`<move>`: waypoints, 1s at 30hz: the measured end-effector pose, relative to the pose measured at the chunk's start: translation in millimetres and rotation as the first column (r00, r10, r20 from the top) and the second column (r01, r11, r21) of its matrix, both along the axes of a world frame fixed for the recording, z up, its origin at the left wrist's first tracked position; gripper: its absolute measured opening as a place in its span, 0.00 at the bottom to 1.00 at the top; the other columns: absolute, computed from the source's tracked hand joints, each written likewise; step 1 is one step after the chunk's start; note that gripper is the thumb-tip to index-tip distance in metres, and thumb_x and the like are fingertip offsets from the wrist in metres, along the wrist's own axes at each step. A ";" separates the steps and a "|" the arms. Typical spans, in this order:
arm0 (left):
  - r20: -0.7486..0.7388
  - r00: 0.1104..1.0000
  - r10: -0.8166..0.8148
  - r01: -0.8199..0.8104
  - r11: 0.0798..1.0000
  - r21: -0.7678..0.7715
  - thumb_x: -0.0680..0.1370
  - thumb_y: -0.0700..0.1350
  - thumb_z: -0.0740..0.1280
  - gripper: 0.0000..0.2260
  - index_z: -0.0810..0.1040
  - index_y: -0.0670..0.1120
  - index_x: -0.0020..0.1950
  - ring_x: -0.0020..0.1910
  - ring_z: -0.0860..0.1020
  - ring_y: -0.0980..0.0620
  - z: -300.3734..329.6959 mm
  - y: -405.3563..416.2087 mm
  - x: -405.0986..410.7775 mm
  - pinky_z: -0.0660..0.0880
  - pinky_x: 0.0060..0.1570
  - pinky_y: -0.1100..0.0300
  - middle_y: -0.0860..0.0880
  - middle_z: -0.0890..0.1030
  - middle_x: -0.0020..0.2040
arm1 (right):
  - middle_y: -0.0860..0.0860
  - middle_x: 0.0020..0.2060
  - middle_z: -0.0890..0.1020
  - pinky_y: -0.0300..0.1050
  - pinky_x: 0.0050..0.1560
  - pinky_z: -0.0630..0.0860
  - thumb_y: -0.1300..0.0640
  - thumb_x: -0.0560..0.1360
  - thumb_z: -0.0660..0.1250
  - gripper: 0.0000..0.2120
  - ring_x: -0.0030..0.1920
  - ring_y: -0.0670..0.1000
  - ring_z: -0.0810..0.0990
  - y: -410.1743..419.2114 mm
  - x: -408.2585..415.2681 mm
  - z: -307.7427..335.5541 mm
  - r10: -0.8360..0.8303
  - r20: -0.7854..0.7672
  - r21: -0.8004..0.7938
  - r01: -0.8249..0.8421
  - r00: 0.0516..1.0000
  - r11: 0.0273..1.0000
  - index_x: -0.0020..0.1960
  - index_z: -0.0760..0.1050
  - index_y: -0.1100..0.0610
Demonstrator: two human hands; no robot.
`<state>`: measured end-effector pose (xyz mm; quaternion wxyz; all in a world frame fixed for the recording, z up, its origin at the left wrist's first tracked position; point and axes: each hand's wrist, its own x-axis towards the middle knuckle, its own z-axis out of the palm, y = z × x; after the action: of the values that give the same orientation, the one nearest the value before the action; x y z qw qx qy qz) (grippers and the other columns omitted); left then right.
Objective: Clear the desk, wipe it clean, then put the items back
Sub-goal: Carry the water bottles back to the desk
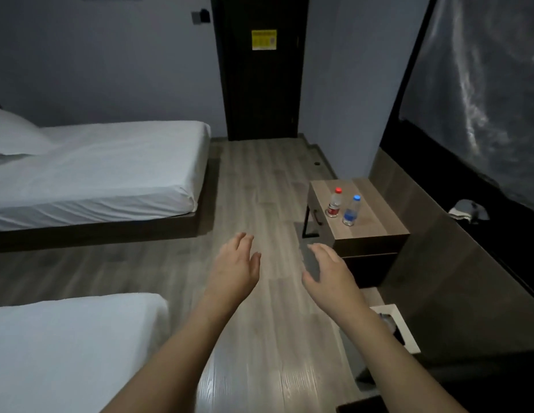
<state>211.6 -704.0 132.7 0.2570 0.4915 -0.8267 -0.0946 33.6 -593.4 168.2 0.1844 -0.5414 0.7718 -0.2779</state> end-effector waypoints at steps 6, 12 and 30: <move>0.063 0.996 0.058 -0.060 0.998 0.024 0.81 0.49 0.62 0.19 0.71 0.43 0.70 0.63 0.73 0.45 7.2 -110.7 -32.4 0.71 0.61 0.52 0.47 0.71 0.69 | 0.47 0.74 0.65 0.45 0.74 0.61 0.55 0.78 0.64 0.28 0.73 0.47 0.63 -123.7 -42.6 -0.7 0.046 -0.024 -0.025 -0.047 0.999 0.999 0.76 0.61 0.52; 0.032 0.996 0.084 -0.083 0.996 -0.042 0.79 0.47 0.64 0.18 0.73 0.42 0.67 0.60 0.75 0.43 31.1 -234.1 -66.2 0.73 0.61 0.49 0.45 0.74 0.65 | 0.47 0.74 0.65 0.40 0.72 0.57 0.54 0.78 0.63 0.27 0.73 0.47 0.61 -251.9 -77.8 13.6 0.101 -0.048 -0.063 -0.104 0.994 0.993 0.76 0.61 0.53; 0.023 0.992 -0.127 0.125 0.990 0.057 0.80 0.51 0.60 0.21 0.70 0.44 0.71 0.66 0.71 0.46 19.4 -607.3 -208.6 0.69 0.66 0.51 0.47 0.72 0.69 | 0.52 0.71 0.69 0.42 0.72 0.59 0.55 0.76 0.65 0.27 0.71 0.52 0.66 -585.3 -194.3 3.1 -0.078 -0.123 0.017 0.081 0.989 0.997 0.73 0.65 0.57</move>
<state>2.9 -1311.3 152.1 0.2259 0.4464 -0.8565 -0.1270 -160.7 -1178.7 171.3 0.1314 -0.5241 0.8056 -0.2430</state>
